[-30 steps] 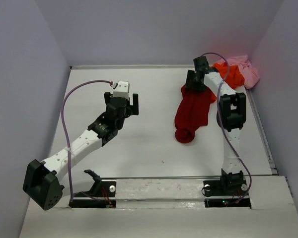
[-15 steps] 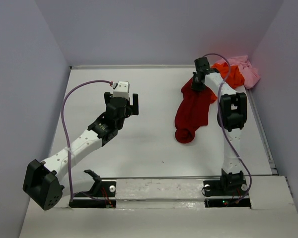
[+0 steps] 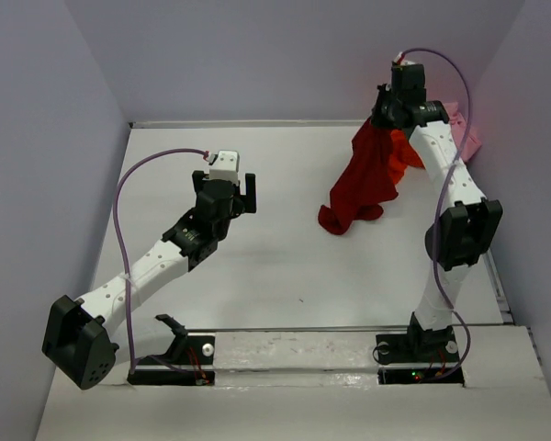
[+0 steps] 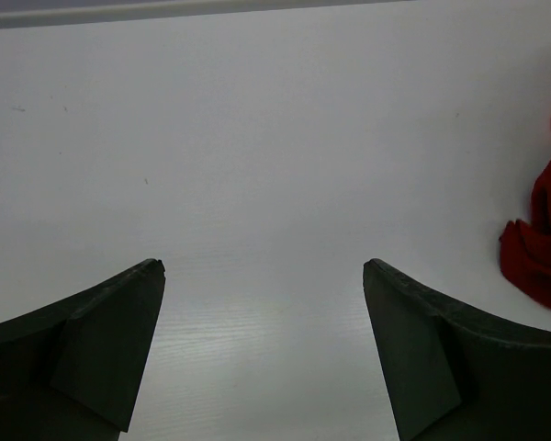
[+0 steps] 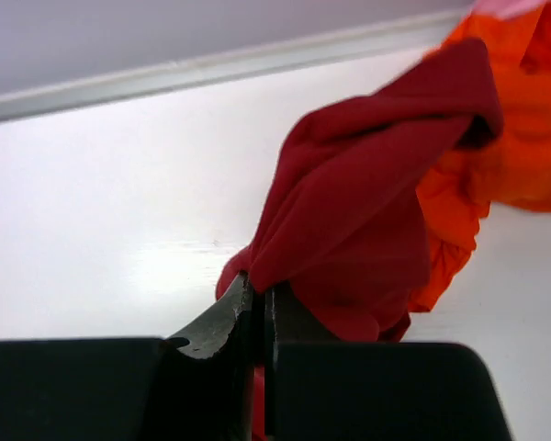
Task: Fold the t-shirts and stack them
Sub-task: Move the tshirt to the center of the board
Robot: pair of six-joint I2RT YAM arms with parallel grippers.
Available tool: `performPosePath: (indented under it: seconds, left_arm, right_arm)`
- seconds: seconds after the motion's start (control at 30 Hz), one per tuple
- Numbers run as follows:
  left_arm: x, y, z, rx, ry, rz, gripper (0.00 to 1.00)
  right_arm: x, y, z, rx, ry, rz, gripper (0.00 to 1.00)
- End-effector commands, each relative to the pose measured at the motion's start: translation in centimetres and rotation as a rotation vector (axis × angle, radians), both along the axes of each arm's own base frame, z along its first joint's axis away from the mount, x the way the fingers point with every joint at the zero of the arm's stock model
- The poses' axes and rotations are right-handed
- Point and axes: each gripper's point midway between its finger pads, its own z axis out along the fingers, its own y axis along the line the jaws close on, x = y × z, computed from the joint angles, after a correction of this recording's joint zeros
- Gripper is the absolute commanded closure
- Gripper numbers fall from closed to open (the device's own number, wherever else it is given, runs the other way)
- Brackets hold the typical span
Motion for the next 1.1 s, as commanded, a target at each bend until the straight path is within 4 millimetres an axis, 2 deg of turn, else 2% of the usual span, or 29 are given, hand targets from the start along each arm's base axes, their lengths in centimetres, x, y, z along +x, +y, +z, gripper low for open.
performPosePath:
  seconds: [0.0,0.2,0.23,0.33,0.37,0.43,0.47,0.5,0.53,0.57,0.63,0.67,0.73,0.77,0.83,0.9,0.97,1.0,1.03,1.07]
  left_arm:
    - [0.1,0.1,3.0,-0.038,-0.082,0.008,0.01]
    - [0.2,0.1,2.8,-0.036,-0.08,0.008,0.01]
    - [0.2,0.1,2.8,-0.034,-0.078,0.007,0.01]
    - [0.2,0.0,2.8,-0.034,-0.079,0.007,0.01]
    - [0.2,0.0,2.8,-0.034,-0.079,0.007,0.01]
    - [0.2,0.1,2.8,-0.031,-0.078,0.011,0.01]
    - [0.2,0.1,2.8,-0.031,-0.08,0.013,0.01]
    - [0.2,0.1,2.8,-0.032,-0.081,0.013,0.01]
    - [0.3,0.2,2.8,-0.031,-0.08,0.014,0.01]
    - [0.2,0.1,2.8,-0.031,-0.08,0.013,0.01]
    - [0.3,0.2,2.7,-0.03,-0.079,0.016,0.01]
    - [0.3,0.2,2.7,-0.028,-0.078,0.017,0.01]
    - [0.3,0.2,2.7,-0.028,-0.078,0.019,0.01]
    - [0.3,0.3,2.8,-0.028,-0.08,0.022,0.01]
    - [0.3,0.3,2.8,-0.025,-0.079,0.024,0.01]
    - [0.4,0.4,2.8,-0.024,-0.08,0.029,0.01]
    - [0.3,0.3,2.8,-0.026,-0.08,0.028,0.01]
    - [0.4,0.3,2.8,-0.026,-0.08,0.029,0.01]
    - [0.4,0.4,2.8,-0.024,-0.079,0.031,0.01]
    - [0.4,0.3,2.9,-0.027,-0.081,0.028,0.01]
  right_arm:
    - [-0.9,1.8,10.0,0.072,-0.233,0.116,1.0]
    - [-2.9,3.6,15.4,0.125,-0.342,0.235,1.0]
    - [-3.5,3.9,16.5,0.134,-0.367,0.258,1.0]
    - [-5.0,5.2,18.2,0.195,-0.393,0.328,1.0]
    - [-6.0,5.8,19.1,0.218,-0.409,0.361,1.0]
    - [-6.9,6.7,18.8,0.24,-0.398,0.396,1.0]
    - [-8.3,7.9,19.6,0.253,-0.412,0.437,1.0]
    - [-8.7,8.5,18.4,0.259,-0.384,0.452,1.0]
    - [-9.2,9.1,18.4,0.261,-0.393,0.476,1.0]
    - [-10.6,10.3,19.0,0.273,-0.405,0.523,1.0]
    - [-11.5,11.3,17.5,0.285,-0.368,0.549,1.0]
    - [-12.6,12.4,17.4,0.301,-0.359,0.59,1.0]
    - [-13.6,13.5,16.6,0.316,-0.336,0.617,1.0]
    - [-14.0,14.2,14.8,0.324,-0.296,0.634,1.0]
    - [-15.2,15.8,13.2,0.33,-0.259,0.664,1.0]
    - [-15.9,16.9,10.2,0.337,-0.185,0.674,1.0]
    - [-16.8,19.1,7.8,0.343,-0.128,0.706,1.0]
    - [-17.0,19.7,5.5,0.331,-0.084,0.701,1.0]
    - [-17.9,21.4,4.4,0.327,-0.068,0.736,1.0]
    - [-17.7,22.0,2.6,0.309,-0.039,0.723,1.0]
